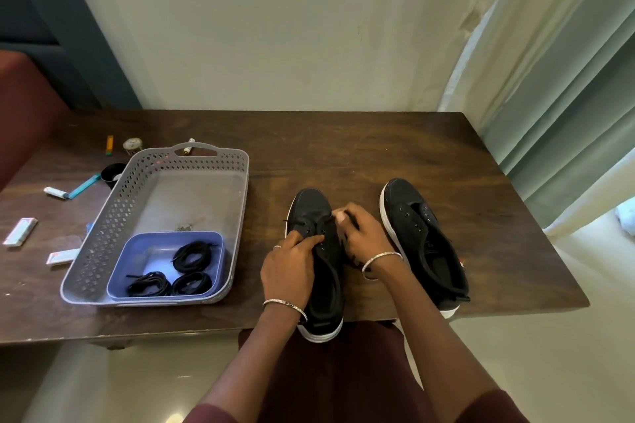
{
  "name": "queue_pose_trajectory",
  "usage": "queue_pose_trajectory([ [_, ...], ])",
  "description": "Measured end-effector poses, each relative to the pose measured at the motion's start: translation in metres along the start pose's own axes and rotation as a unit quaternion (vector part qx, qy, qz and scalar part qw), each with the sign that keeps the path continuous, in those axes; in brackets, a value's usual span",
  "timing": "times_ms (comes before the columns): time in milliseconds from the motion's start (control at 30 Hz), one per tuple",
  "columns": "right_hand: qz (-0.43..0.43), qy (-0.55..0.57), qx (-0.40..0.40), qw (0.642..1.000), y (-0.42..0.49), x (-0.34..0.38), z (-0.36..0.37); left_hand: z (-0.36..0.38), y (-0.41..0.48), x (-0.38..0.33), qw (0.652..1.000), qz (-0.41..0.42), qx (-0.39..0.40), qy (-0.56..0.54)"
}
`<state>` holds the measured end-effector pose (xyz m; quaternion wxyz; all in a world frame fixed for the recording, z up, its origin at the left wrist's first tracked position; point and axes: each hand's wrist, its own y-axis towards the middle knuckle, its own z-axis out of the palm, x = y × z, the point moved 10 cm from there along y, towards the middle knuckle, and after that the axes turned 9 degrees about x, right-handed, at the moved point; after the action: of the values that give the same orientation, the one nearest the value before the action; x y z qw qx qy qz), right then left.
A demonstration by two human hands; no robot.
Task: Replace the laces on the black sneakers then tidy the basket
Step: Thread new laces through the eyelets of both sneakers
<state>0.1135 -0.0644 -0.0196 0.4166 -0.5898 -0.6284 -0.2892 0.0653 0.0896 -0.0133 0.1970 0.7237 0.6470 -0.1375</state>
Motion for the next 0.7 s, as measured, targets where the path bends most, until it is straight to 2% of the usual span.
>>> queue_pose_trajectory([
  [67,0.043,0.164,-0.007,0.985,-0.005,-0.011,-0.002,0.000,0.000,-0.001,1.000,0.000,-0.002,0.002],
  [100,0.059,0.193,-0.021,0.979,-0.006,-0.015,-0.005,0.000,0.000,-0.001,1.000,0.001,-0.003,0.004],
  [133,0.070,0.179,-0.043,0.980,-0.007,-0.019,-0.011,-0.001,0.000,-0.001,1.000,0.002,-0.004,0.005],
  [200,0.078,0.061,-0.076,0.992,-0.006,-0.024,-0.025,0.000,0.000,-0.001,1.000,0.003,-0.004,0.005],
  [267,0.071,-0.054,-0.074,0.993,-0.007,-0.022,-0.029,0.000,0.000,-0.001,1.000,0.003,-0.007,0.008],
  [433,0.102,-0.202,0.054,0.973,-0.006,-0.031,-0.004,-0.001,-0.001,-0.001,1.000,0.003,-0.007,-0.005],
  [533,0.096,-0.196,0.068,0.974,-0.009,-0.031,0.003,0.001,0.000,-0.001,1.000,0.004,0.009,-0.014],
  [633,0.058,-0.101,0.026,0.993,-0.020,-0.012,-0.006,0.002,0.001,0.001,0.998,0.018,0.042,-0.041],
  [700,0.035,-0.029,0.020,0.999,-0.030,0.007,-0.012,-0.004,-0.002,0.004,0.991,0.016,0.052,-0.121],
])
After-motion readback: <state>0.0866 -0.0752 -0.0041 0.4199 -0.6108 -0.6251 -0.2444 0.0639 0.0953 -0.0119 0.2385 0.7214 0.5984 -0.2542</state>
